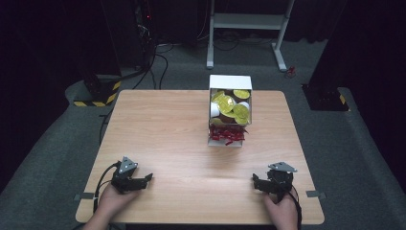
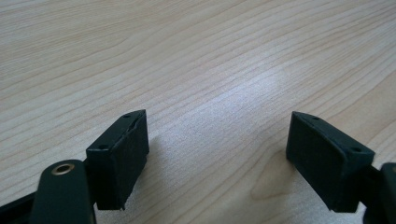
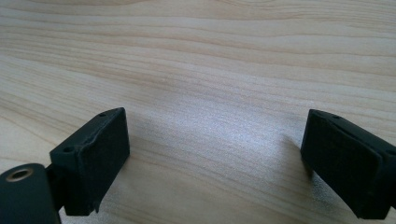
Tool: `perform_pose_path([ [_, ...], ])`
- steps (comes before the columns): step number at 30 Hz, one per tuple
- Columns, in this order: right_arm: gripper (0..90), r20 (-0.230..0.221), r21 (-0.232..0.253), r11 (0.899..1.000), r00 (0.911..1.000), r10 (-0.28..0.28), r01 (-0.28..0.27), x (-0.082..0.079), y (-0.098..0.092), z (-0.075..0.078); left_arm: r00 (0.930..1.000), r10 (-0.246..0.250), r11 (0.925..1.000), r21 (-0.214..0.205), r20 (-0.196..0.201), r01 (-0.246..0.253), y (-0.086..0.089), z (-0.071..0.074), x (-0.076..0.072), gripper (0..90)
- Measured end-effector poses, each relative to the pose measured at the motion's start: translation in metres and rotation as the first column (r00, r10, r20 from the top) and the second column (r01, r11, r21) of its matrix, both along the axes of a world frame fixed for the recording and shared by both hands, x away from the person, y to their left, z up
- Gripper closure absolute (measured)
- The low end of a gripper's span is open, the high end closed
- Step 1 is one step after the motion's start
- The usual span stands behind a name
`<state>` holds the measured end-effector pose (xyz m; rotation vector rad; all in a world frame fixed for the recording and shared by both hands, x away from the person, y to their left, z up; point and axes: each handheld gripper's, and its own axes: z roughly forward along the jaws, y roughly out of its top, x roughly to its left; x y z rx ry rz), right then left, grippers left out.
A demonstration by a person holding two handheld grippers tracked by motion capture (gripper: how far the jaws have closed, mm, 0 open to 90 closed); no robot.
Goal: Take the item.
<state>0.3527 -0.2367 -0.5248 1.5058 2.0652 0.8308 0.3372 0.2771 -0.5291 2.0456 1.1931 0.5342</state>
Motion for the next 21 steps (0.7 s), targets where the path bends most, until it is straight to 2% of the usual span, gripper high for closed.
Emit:
perform_pose_path([
  [21, 8.0, 0.001, 0.0, 1.0, 1.0, 0.0, 0.0, 0.0001, 0.0, 0.0, 0.9999, 0.014, 0.9999, 0.002, -0.006, -0.014, 0.0005, 0.0006, 0.0011, 20.1],
])
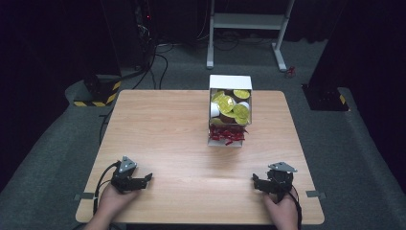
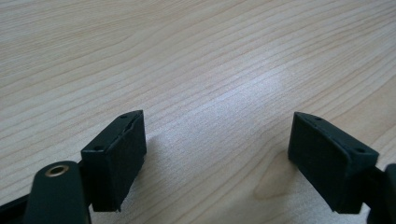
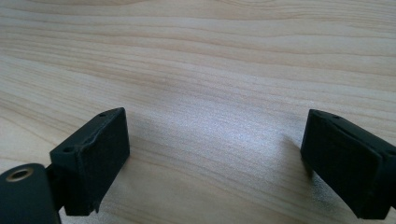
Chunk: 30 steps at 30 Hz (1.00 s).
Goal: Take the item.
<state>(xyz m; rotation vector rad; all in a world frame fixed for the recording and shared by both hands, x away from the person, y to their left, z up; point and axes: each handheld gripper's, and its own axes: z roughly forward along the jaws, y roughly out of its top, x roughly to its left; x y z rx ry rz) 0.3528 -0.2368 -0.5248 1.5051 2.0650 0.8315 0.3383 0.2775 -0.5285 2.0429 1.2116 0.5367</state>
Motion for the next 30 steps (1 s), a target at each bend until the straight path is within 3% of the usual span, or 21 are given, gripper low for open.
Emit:
perform_pose_path([
  [10, 8.0, 0.001, 0.0, 1.0, 1.0, -0.001, 0.001, 0.0, 0.0, 0.0, 1.0, 0.008, 1.0, -0.004, 0.002, -0.008, 0.002, 0.002, -0.001, 28.5],
  [11, 8.0, 0.001, 0.0, 1.0, 1.0, -0.001, 0.001, 0.0, 0.0, 0.0, 0.9999, 0.011, 0.9999, -0.012, 0.004, -0.011, 0.002, 0.003, -0.001, 29.8],
  [12, 8.0, 0.001, 0.0, 1.0, 1.0, -0.001, 0.001, 0.0, 0.0, 0.0, 0.9998, 0.011, 0.9987, -0.051, 0.017, -0.01, 0.003, 0.006, -0.003, 30.4],
  [19, 8.0, 0.001, 0.0, 1.0, 1.0, -0.001, 0.001, 0.0, 0.0, 0.0, 0.998, 0.011, 0.9963, -0.085, 0.063, -0.006, 0.002, 0.016, -0.007, 35.0],
  [23, 8.0, 0.003, 0.001, 1.0, 1.0, 0.002, -0.002, 0.0, 0.0, 0.0, 0.9958, 0.011, 0.9966, -0.082, 0.091, -0.004, 0.0, 0.02, -0.005, 35.1],
  [27, 7.9, 0.003, 0.001, 1.0, 1.0, 0.004, -0.004, 0.0, 0.0, 0.0, 0.9957, 0.015, 0.9962, -0.087, 0.091, -0.007, -0.002, 0.023, -0.003, 35.2],
  [30, 7.9, 0.003, 0.0, 1.0, 1.0, 0.008, -0.008, 0.0, -0.001, 0.0, 0.9928, 0.002, 0.9986, -0.053, 0.12, 0.005, -0.01, 0.027, -0.006, 36.0],
])
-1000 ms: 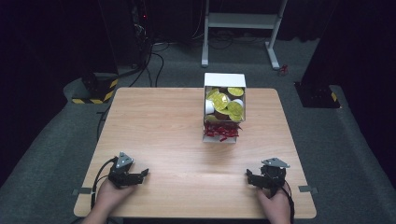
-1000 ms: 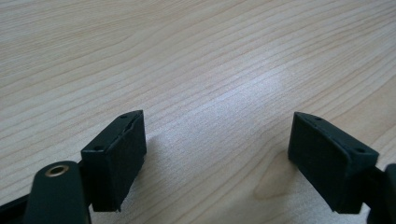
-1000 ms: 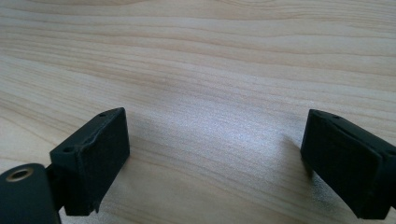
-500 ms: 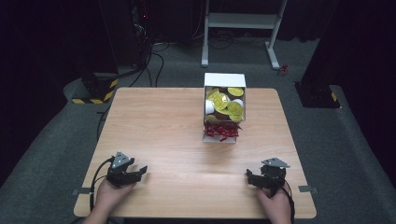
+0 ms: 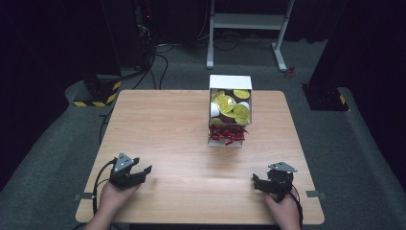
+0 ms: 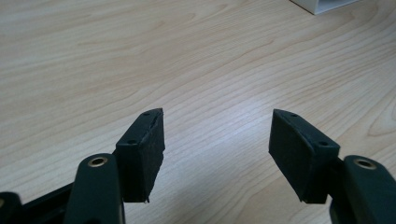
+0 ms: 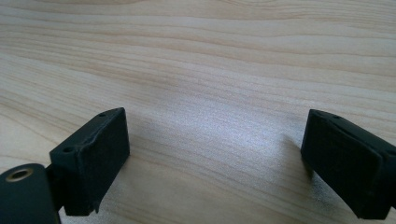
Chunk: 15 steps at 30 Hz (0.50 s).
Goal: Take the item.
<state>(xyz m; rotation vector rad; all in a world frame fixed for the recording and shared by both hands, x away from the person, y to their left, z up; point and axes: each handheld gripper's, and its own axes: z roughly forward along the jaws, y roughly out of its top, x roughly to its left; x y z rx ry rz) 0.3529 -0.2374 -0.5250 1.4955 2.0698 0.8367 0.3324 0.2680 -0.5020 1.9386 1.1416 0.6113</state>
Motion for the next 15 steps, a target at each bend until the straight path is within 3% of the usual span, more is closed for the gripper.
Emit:
perform_pose_path([
  [4, 7.9, -0.001, 0.0, 1.0, 1.0, 0.0, 0.0, 0.0, 0.0, 0.0, 0.9998, -0.011, 0.999, -0.043, -0.015, 0.01, -0.015, 0.003, -0.003, 35.5],
  [12, 7.9, -0.001, 0.0, 1.0, 1.0, 0.003, -0.003, 0.0, 0.0, 0.0, 0.9984, -0.054, 0.9983, -0.02, -0.016, 0.054, -0.035, 0.011, 0.007, 33.3],
  [15, 7.8, -0.005, 0.001, 1.0, 1.0, -0.001, 0.001, 0.001, 0.001, 0.0, 0.999, -0.039, 0.998, -0.051, -0.024, 0.037, -0.039, 0.012, 0.015, 31.8],
])
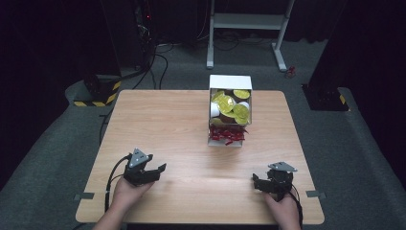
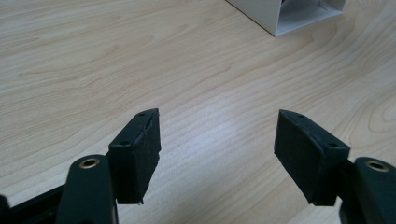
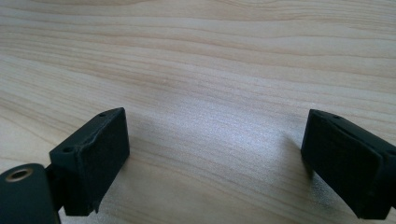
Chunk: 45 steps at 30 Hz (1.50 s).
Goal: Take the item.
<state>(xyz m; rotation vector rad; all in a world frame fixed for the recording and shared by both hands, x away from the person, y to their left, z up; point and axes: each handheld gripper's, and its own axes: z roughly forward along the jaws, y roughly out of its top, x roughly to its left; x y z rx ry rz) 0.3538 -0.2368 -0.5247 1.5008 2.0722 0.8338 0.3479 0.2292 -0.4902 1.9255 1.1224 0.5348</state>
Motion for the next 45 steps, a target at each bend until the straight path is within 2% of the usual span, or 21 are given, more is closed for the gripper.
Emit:
perform_pose_path([
  [4, 7.9, 0.007, -0.007, 1.0, 0.9999, 0.013, -0.013, 0.001, 0.002, 0.0, 1.0, 0.005, 0.9999, 0.01, 0.003, -0.005, -0.001, 0.003, 0.003, 31.8],
  [9, 7.9, 0.004, -0.01, 1.0, 0.9997, 0.023, -0.023, 0.002, 0.001, 0.0, 0.9997, 0.022, 0.9998, 0.0, 0.006, -0.022, -0.002, 0.007, 0.005, 32.5],
  [13, 7.8, 0.002, -0.007, 1.0, 0.9995, 0.031, -0.031, 0.002, 0.0, 0.0, 0.9993, 0.036, 0.9993, 0.002, -0.001, -0.036, -0.01, 0.008, 0.007, 31.8],
  [19, 7.8, 0.001, -0.006, 0.998, 0.9981, 0.061, -0.061, 0.007, -0.001, 0.0, 0.9977, 0.064, 0.9967, -0.049, -0.024, -0.065, -0.021, 0.01, 0.014, 32.1],
  [29, 7.7, -0.002, -0.005, 0.997, 0.9974, 0.072, -0.072, 0.011, -0.001, 0.0, 0.9987, 0.05, 0.9961, -0.072, 0.0, -0.05, -0.035, 0.03, 0.022, 32.7],
  [38, 7.7, 0.0, -0.006, 0.997, 0.9974, 0.072, -0.072, 0.011, -0.001, 0.0, 0.9996, -0.005, 0.9962, -0.087, 0.026, 0.008, -0.057, 0.035, 0.013, 34.2],
  [42, 7.7, -0.001, -0.001, 0.998, 0.9979, 0.064, -0.064, 0.011, 0.0, 0.0, 0.9995, -0.007, 0.9937, -0.112, 0.032, 0.011, -0.058, 0.038, 0.01, 36.9],
  [45, 7.7, -0.001, -0.001, 0.998, 0.9979, 0.065, -0.065, 0.012, 0.001, 0.0, 0.999, -0.009, 0.9937, -0.111, 0.044, 0.014, -0.059, 0.037, 0.01, 37.2],
])
